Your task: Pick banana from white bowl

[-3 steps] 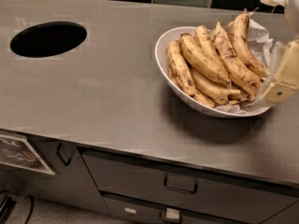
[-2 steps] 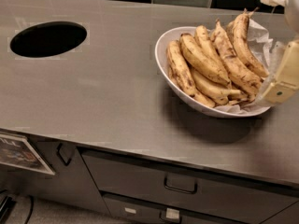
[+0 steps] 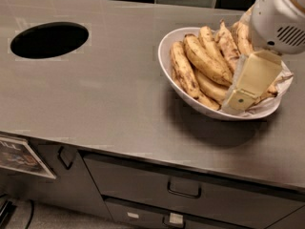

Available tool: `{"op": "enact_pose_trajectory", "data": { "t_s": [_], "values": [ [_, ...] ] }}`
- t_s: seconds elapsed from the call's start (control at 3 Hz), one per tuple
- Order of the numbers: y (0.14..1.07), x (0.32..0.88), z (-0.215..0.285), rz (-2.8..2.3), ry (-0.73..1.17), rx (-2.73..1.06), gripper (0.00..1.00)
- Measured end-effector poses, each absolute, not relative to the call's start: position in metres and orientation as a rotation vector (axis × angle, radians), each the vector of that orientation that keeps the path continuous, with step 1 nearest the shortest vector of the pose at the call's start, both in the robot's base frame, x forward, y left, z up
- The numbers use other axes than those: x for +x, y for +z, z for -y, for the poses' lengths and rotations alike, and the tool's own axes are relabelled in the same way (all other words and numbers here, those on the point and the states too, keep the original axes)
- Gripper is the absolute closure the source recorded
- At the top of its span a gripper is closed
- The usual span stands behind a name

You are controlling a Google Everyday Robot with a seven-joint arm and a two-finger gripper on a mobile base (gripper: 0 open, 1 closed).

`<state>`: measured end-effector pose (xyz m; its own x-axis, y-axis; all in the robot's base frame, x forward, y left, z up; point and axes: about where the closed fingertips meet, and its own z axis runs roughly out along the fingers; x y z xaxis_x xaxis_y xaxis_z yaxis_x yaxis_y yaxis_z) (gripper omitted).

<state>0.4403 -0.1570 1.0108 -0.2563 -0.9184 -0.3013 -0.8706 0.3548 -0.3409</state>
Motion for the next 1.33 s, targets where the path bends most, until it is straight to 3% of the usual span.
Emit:
{"op": "enact_pose_trajectory", "data": {
  "t_s": [1.33],
  "values": [
    [0.994,0.452,0.126,-2.259,-0.043,-1.458,0.0]
  ]
}}
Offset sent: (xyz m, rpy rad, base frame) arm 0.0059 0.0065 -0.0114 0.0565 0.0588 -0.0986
